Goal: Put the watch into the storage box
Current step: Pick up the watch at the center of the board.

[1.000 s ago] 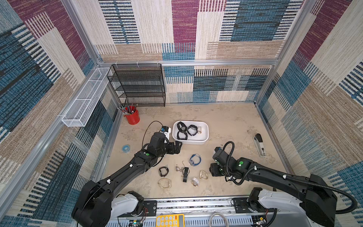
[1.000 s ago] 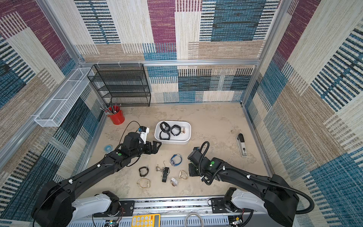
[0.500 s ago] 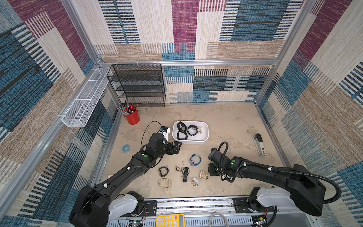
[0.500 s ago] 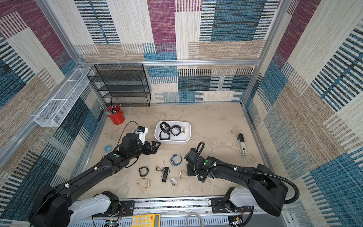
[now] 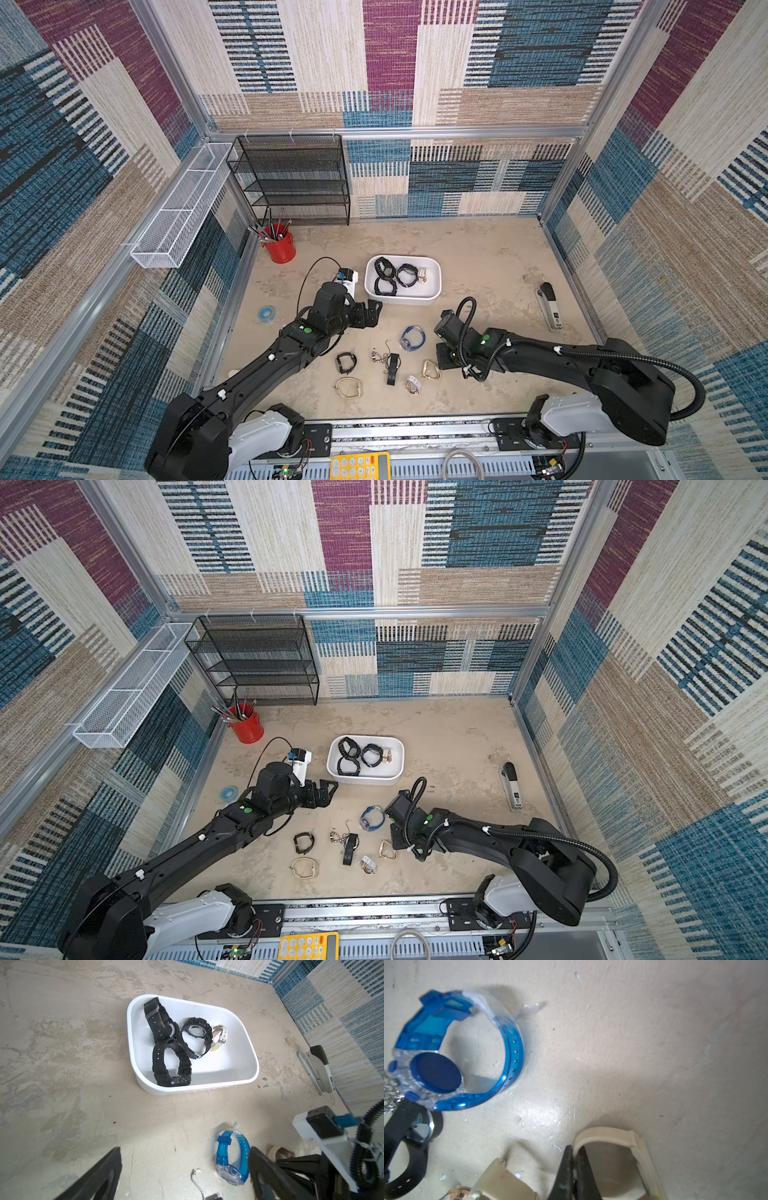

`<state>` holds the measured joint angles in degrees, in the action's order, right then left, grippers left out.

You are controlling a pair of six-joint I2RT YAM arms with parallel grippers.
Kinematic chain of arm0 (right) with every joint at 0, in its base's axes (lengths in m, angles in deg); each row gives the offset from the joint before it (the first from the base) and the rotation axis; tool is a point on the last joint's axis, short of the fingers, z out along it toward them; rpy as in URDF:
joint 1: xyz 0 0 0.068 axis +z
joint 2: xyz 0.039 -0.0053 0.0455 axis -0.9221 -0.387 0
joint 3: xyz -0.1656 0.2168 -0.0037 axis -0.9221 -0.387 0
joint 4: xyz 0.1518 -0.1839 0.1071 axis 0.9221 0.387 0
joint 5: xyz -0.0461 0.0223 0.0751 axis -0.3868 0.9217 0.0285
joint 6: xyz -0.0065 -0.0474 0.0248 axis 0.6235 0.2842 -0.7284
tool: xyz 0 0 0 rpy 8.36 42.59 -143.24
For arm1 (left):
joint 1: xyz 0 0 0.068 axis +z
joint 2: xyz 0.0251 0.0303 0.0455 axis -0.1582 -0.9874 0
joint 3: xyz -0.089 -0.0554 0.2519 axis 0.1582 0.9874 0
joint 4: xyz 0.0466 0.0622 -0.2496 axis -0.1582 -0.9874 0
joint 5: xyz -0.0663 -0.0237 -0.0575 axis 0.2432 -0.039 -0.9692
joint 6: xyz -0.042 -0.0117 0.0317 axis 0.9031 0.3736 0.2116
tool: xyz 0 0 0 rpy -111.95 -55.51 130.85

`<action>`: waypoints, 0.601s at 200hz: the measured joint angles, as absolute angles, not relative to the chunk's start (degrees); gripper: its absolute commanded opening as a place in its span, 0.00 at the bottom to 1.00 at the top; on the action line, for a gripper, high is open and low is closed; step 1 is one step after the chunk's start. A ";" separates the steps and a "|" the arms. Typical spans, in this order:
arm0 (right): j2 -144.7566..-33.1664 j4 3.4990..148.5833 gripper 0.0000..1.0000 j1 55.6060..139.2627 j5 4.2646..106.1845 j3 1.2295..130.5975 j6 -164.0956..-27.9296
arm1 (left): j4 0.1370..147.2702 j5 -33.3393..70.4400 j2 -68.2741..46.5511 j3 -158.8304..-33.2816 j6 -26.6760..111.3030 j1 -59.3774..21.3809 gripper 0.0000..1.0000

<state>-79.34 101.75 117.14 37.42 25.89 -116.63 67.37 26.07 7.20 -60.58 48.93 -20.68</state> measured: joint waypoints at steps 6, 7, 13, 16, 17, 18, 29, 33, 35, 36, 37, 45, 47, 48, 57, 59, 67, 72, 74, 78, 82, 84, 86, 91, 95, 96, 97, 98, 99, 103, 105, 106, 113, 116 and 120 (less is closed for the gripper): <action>-79.32 101.90 0.00 117.14 37.09 26.26 -116.60 | 67.37 26.07 7.18 -60.58 48.93 -20.68 0.96; -79.32 101.94 0.00 117.14 37.03 26.35 -116.60 | 67.37 26.07 7.18 -60.58 48.93 -20.68 0.96; -79.25 102.14 0.00 117.14 36.77 26.77 -116.39 | 67.39 26.07 7.18 -60.56 48.93 -20.68 0.96; -79.19 102.18 0.00 117.14 36.59 26.94 -116.23 | 67.39 26.07 7.18 -60.56 48.93 -20.68 0.96; -79.19 102.18 0.00 117.14 36.57 26.98 -116.23 | 67.39 26.07 7.18 -60.56 48.93 -20.68 0.96; -79.17 102.18 0.00 117.14 36.57 27.07 -116.21 | 67.39 26.07 7.18 -60.56 48.93 -20.68 0.96; -79.03 102.53 0.00 117.14 36.29 28.03 -116.15 | 67.39 26.07 7.10 -60.56 48.93 -20.68 0.96; -78.97 102.53 0.00 117.14 36.11 28.38 -115.95 | 67.41 26.07 7.07 -60.56 48.93 -20.68 0.96; -78.95 102.55 0.00 117.14 36.09 28.54 -115.86 | 67.41 26.07 7.03 -60.56 48.93 -20.68 0.96; -78.92 102.55 0.00 117.14 36.09 28.60 -115.84 | 67.41 26.07 7.03 -60.56 48.93 -20.68 0.96; -78.88 102.55 0.00 117.14 36.09 28.71 -115.82 | 67.41 26.07 6.99 -60.56 48.93 -20.68 0.96; -78.66 102.55 0.00 117.14 35.91 29.19 -115.69 | 67.41 26.07 6.81 -60.56 48.91 -20.68 0.96; -78.62 102.58 0.00 117.14 35.85 29.30 -115.56 | 67.43 26.07 6.72 -60.56 48.91 -20.68 0.96; -78.57 102.58 0.00 117.14 35.81 29.39 -115.47 | 67.43 26.07 6.68 -60.56 48.91 -20.68 0.96; -78.38 102.71 0.00 117.14 35.70 29.91 -114.97 | 67.41 26.05 6.40 -60.56 48.91 -20.68 0.96; -78.36 102.75 0.00 117.14 35.67 30.00 -114.90 | 67.41 26.05 6.35 -60.56 48.91 -20.68 0.95; -78.25 103.10 0.00 117.14 35.56 30.68 -114.55 | 67.43 26.05 6.20 -60.56 48.91 -20.68 0.95; -78.23 103.38 0.00 117.14 35.52 31.14 -114.53 | 67.46 26.03 6.16 -60.56 48.91 -20.68 0.95; -78.20 103.52 0.00 117.14 35.48 31.38 -114.51 | 67.43 26.00 6.16 -60.56 48.91 -20.68 0.95; -78.18 103.71 0.00 117.14 35.37 31.84 -114.33 | 67.43 25.92 6.16 -60.56 48.93 -20.68 0.95; -78.16 103.87 0.00 117.14 35.24 32.34 -114.11 | 67.43 25.87 6.16 -60.56 48.93 -20.68 0.95; -78.16 103.93 0.00 117.14 35.17 32.60 -114.05 | 67.43 25.87 6.16 -60.56 48.93 -20.68 0.95; -78.16 103.97 0.00 117.14 35.15 32.89 -113.94 | 67.43 25.87 6.16 -60.56 48.93 -20.68 0.95; -78.18 104.32 0.00 117.14 35.11 33.65 -113.65 | 67.43 25.85 6.18 -60.56 48.93 -20.68 0.95; -78.29 104.70 0.00 117.14 35.08 34.37 -113.39 | 67.41 25.85 6.18 -60.56 48.93 -20.68 0.95; -78.31 104.72 0.00 117.14 35.06 34.48 -113.33 | 67.41 25.83 6.20 -60.56 48.93 -20.68 0.95; -78.38 104.74 0.00 117.14 35.04 34.74 -113.17 | 67.41 25.83 6.20 -60.56 48.93 -20.68 0.95; -78.38 104.76 0.00 117.14 35.02 34.87 -113.13 | 67.41 25.83 6.20 -60.56 48.93 -20.68 0.95; -78.42 104.81 0.00 117.14 34.95 35.11 -113.00 | 67.41 25.83 6.22 -60.56 48.93 -20.68 0.95; -78.60 104.81 0.00 117.14 34.78 35.84 -112.76 | 67.41 25.81 6.24 -60.56 48.93 -20.68 0.95; -78.66 104.78 0.00 117.12 34.73 36.08 -112.65 | 67.43 25.79 6.26 -60.53 48.93 -20.68 0.95; -78.73 104.78 0.00 117.12 34.67 36.32 -112.52 | 67.43 25.76 6.29 -60.51 48.93 -20.68 0.95; -79.08 104.74 0.00 117.08 34.43 37.45 -111.80 | 67.57 25.68 6.42 -60.36 48.93 -20.68 0.95; -79.23 104.76 0.00 117.03 34.28 37.87 -111.47 | 67.61 25.68 6.51 -60.27 48.93 -20.68 0.95; -79.47 104.70 0.00 116.97 34.03 38.46 -111.21 | 67.57 25.68 6.59 -60.18 48.93 -20.68 0.95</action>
<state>-79.47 104.70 116.97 34.03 38.46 -111.21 67.57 25.68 6.59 -60.18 48.93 -20.68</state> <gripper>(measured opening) 0.067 0.953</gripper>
